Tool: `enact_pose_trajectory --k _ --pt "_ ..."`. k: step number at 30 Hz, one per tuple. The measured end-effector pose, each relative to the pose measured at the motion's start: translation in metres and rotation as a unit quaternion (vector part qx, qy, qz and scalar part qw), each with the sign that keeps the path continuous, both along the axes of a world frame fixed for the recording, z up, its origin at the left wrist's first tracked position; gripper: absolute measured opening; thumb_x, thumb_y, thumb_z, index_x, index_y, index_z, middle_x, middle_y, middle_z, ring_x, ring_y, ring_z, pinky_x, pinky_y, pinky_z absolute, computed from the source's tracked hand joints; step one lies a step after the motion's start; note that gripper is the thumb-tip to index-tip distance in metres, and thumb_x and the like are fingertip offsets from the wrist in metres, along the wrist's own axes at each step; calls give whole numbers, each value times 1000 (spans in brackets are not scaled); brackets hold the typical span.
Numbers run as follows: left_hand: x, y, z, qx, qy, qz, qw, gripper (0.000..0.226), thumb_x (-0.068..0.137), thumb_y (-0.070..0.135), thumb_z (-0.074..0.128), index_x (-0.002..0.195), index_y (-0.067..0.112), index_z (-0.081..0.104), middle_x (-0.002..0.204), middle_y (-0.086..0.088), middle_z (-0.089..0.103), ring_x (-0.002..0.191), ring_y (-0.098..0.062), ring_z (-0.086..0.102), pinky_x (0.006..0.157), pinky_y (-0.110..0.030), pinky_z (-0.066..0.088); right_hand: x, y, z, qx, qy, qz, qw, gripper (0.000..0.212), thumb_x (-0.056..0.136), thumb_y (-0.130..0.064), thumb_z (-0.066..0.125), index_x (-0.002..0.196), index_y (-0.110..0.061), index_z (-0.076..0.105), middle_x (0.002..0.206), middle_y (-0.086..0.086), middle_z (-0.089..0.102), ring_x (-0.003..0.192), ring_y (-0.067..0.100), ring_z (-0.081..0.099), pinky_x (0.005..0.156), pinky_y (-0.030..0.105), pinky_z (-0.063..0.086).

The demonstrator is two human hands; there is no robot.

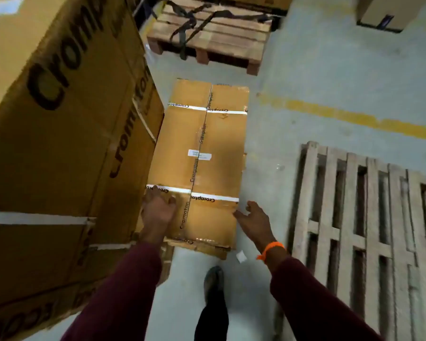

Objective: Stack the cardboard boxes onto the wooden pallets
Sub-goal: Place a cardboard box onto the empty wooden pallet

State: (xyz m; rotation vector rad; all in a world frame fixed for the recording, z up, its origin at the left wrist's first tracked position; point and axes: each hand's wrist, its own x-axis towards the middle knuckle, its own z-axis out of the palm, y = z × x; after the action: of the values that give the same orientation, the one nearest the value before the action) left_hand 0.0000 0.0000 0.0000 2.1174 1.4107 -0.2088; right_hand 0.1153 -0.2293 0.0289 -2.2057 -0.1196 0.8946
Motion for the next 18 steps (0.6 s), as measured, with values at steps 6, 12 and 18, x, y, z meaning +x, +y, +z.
enact_pose_trajectory --k 6,12,18 --pt "14 -1 -20 24 17 93 995 89 94 43 63 159 4 17 160 -22 26 145 -41 26 112 -55 32 9 14 -29 30 50 -1 998 53 95 -29 70 145 -21 53 144 5 58 131 27 55 110 40 44" --pt "31 5 -27 90 71 70 991 83 90 42 65 150 -3 29 146 -26 35 133 -43 36 104 -52 38 15 20 -49 64 54 -24 996 46 91 -16 71 133 -28 56 126 -2 64 120 24 59 106 46 49" --pt "31 3 -26 106 56 129 984 66 89 42 67 134 -1 44 137 -27 43 127 -44 40 100 -54 38 33 -3 -65 122 159 -113 973 54 78 -7 82 121 -31 61 125 2 65 116 31 63 90 53 60"
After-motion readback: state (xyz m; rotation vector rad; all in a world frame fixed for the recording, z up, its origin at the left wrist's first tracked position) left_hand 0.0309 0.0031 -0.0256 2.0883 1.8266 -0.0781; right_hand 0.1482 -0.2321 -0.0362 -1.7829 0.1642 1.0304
